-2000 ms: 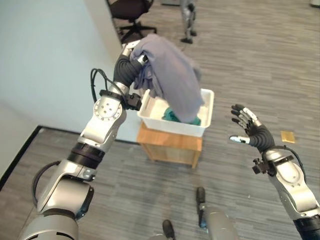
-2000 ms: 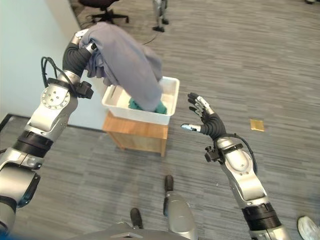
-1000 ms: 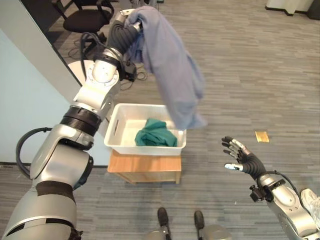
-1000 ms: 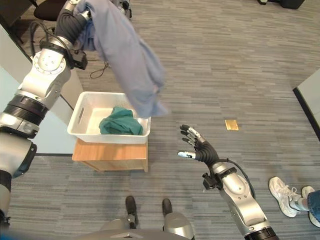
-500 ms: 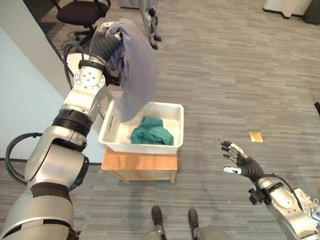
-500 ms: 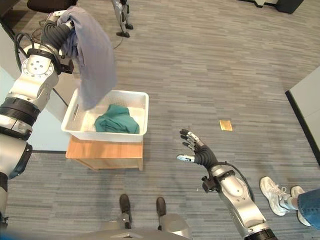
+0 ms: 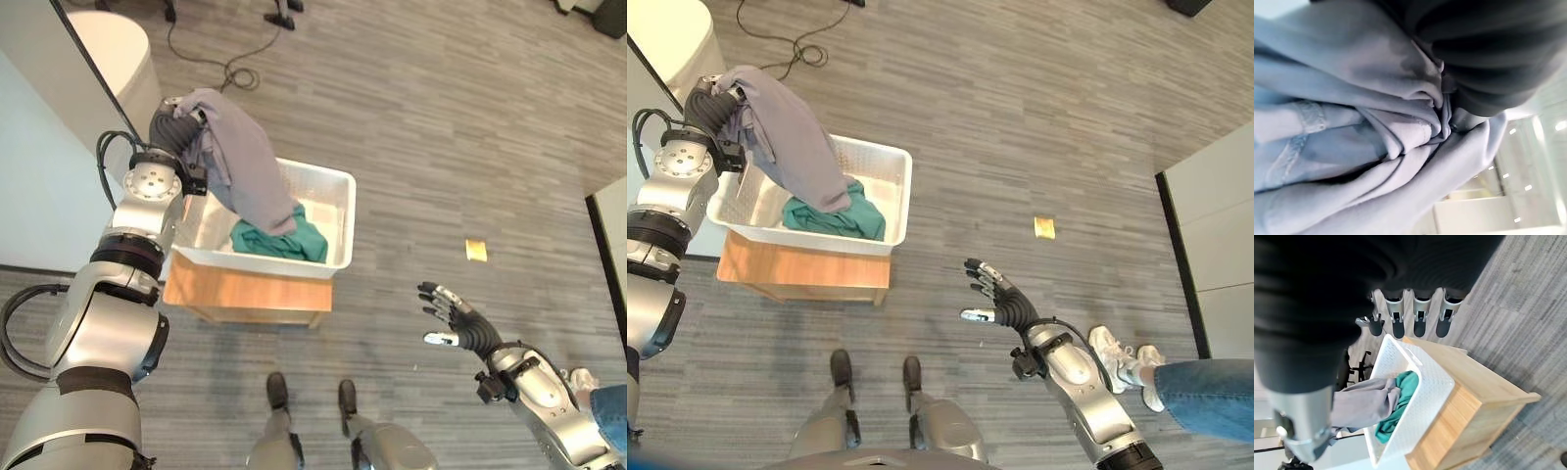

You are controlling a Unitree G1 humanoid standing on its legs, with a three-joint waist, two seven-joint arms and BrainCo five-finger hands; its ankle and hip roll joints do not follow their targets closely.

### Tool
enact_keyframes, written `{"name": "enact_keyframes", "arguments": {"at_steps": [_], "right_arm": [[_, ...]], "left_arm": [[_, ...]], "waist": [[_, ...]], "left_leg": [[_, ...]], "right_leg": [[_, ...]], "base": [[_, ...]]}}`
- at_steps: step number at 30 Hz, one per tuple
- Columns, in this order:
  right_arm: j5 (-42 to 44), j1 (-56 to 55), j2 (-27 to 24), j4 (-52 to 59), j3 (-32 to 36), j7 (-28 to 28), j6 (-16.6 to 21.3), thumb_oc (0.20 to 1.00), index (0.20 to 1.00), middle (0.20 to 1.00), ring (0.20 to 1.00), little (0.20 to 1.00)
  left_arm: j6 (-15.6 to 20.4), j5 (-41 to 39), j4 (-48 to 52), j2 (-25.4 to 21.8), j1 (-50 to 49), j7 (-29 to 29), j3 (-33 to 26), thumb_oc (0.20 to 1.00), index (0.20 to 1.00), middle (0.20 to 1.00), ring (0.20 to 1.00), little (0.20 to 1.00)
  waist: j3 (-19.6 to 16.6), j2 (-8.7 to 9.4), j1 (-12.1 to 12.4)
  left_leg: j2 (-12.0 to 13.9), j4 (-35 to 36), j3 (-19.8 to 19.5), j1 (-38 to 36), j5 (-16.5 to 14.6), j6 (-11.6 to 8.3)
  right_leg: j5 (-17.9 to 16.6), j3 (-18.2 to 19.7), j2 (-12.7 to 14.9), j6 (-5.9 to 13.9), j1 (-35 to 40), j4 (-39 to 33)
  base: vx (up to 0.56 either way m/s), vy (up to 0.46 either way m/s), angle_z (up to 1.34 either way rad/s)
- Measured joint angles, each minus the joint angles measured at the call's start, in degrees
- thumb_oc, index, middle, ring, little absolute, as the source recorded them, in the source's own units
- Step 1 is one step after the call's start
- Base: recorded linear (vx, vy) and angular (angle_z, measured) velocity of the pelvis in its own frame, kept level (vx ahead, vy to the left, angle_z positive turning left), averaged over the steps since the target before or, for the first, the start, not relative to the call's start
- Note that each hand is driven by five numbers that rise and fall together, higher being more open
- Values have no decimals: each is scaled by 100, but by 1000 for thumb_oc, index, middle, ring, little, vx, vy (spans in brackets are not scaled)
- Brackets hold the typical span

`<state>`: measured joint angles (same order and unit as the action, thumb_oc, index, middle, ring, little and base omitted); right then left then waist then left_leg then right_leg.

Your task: Pick up bed clothes into laundry basket.

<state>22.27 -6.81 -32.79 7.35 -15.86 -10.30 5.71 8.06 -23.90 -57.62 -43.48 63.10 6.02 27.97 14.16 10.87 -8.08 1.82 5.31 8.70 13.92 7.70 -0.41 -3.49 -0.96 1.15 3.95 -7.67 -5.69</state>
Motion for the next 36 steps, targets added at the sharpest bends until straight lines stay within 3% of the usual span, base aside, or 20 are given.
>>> {"name": "enact_keyframes", "arguments": {"at_steps": [4, 6, 10, 11, 14, 21, 29, 33, 36], "right_arm": [[-224, 74, -4, 25, 25, 7, 12, 1000, 1000, 1000, 1000, 1000], [-232, 69, -29, 79, 203, 28, 70, 1000, 1000, 1000, 1000, 1000], [-232, 83, -82, 75, 417, 116, 101, 1000, 1000, 1000, 1000, 1000], [-231, 105, -147, 80, 435, 127, 105, 1000, 1000, 1000, 1000, 1000], [-227, 100, -210, 80, 452, 134, 105, 1000, 1000, 1000, 1000, 1000], [-224, 103, -237, 82, 466, 139, 103, 1000, 1000, 1000, 1000, 1000], [-232, 170, -218, 86, 480, 105, 81, 1000, 1000, 1000, 1000, 1000], [-371, 210, -213, 123, 547, 90, 76, 1000, 1000, 1000, 1000, 1000], [-425, 56, -146, 156, 902, 109, 78, 1000, 1000, 1000, 1000, 1000]], "left_arm": [[-167, 1152, 508, -64, -7, -65, 917, 200, 200, 200, 200, 200], [-171, 2016, 1278, -137, -122, -173, 1413, 200, 200, 200, 200, 200], [-219, 2747, 1854, 194, -431, -353, 1669, 200, 200, 200, 200, 200], [-244, 2761, 1751, 367, -536, -438, 1690, 1000, 1000, 1000, 1000, 1000], [-358, 2968, 1555, 594, -678, -565, 1761, 1000, 1000, 1000, 1000, 1000], [-357, 2967, 1944, 501, -667, -533, 1637, 1000, 1000, 1000, 1000, 1000], [-241, 2199, 2747, 136, -666, -454, 1359, 1000, 1000, 1000, 1000, 1000], [-26, 1296, 3461, -3, -808, -384, 551, 1000, 1000, 1000, 1000, 1000], [309, 413, 4535, 158, -1964, -273, -839, 1000, 1000, 1000, 1000, 1000]], "waist": [[199, -26, 80], [329, -100, 128], [435, -229, 207], [460, -267, 200], [515, -289, 184], [554, -326, 202], [552, -490, 215], [498, -694, 307], [353, -910, 352]], "left_leg": [[-18, 0, -8, 1, 3, 5], [-31, 0, -39, 3, 3, 5], [-31, 0, -64, -5, 3, 5], [-31, 0, -76, -14, 10, 15], [-11, 0, -105, -16, 26, 21], [0, 1, -152, -143, 47, 4], [-43, 1, -178, -312, 51, 9], [-59, 1, -241, -407, 53, 15], [-69, 3, -313, -532, 9, -36]], "right_leg": [[1, -16, 5, 1, 3, 0], [2, -42, 14, 4, 15, 0], [4, -54, 10, 6, 29, -1], [4, -58, 8, 6, 39, -1], [3, -64, -10, 4, 43, 0], [5, -112, -13, 7, 194, -2], [15, -167, 48, 21, 385, -2], [15, -201, 55, 22, 498, -1], [58, -274, 62, 59, 660, -1]], "base": [[-32, 16, 3], [-50, 15, 5], [-49, 10, 2], [-37, 9, 1], [-19, 3, 1], [-10, -2, 2], [17, 7, 4], [44, -12, 5], [54, -2, 11]]}}
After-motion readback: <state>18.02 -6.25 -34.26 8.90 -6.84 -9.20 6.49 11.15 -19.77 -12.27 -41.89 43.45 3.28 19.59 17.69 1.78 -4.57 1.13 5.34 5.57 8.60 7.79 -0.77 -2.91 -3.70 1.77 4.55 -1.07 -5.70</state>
